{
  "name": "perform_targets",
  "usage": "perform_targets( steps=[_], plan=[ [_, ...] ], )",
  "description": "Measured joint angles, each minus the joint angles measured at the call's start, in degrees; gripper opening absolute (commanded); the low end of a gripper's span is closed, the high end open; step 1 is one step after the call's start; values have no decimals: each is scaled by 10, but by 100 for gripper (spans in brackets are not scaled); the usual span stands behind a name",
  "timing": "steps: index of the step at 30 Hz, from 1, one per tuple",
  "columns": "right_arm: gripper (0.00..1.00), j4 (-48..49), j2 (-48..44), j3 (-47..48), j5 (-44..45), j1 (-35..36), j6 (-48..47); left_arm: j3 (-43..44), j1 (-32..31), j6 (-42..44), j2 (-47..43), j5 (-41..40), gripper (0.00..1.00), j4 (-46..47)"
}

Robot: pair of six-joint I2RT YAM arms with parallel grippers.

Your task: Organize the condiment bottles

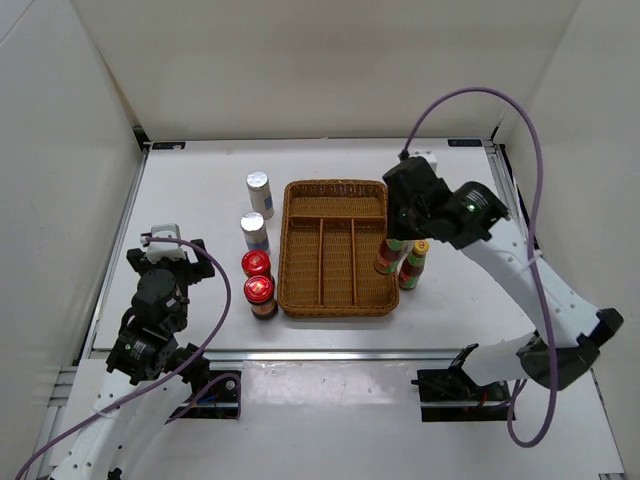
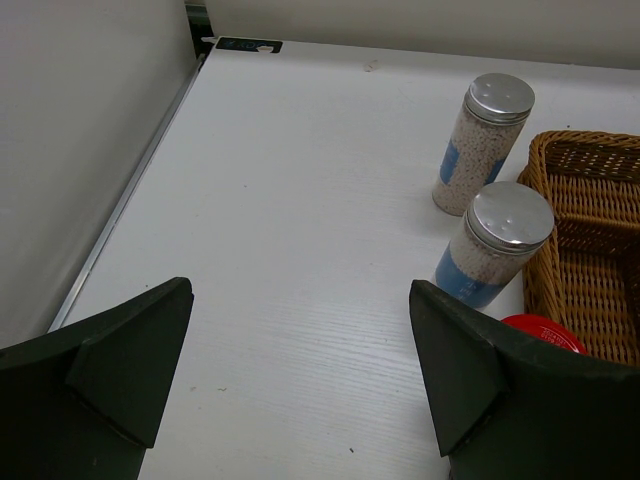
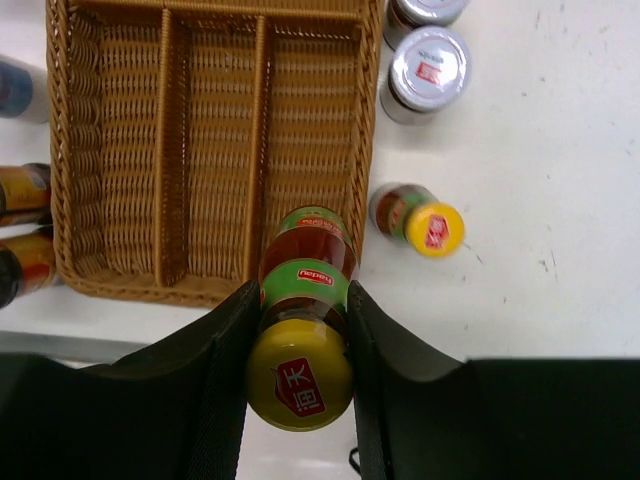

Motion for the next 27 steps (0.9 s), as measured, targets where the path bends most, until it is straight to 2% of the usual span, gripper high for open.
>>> perform_targets(
  steps=[6,16,17,19,20,21,24,27],
  plan=[
    [0,71,75,-8,16,-3,-30,0,0,0,0,-2,100,0],
    [2,212,131,-106,2,-47,-62,-1,0,1,0,-5,100,2],
    [13,221,140,-110,0,-51,-64,-2,0,1,0,-5,100,2],
    [22,237,157,-116,-4,-57,-67,-2,0,3,0,-5,100,3],
    [31,245,165,-118,-7,-59,-68,-2,0,3,0,-5,100,3],
    [58,251,169,-118,-5,-60,-71,-2,0,3,0,-5,100,3],
    [88,270,167,-118,-5,-59,-73,-2,0,3,0,-5,100,4],
    [98,277,162,-118,-4,-52,-77,-2,0,3,0,-5,100,4]
  ],
)
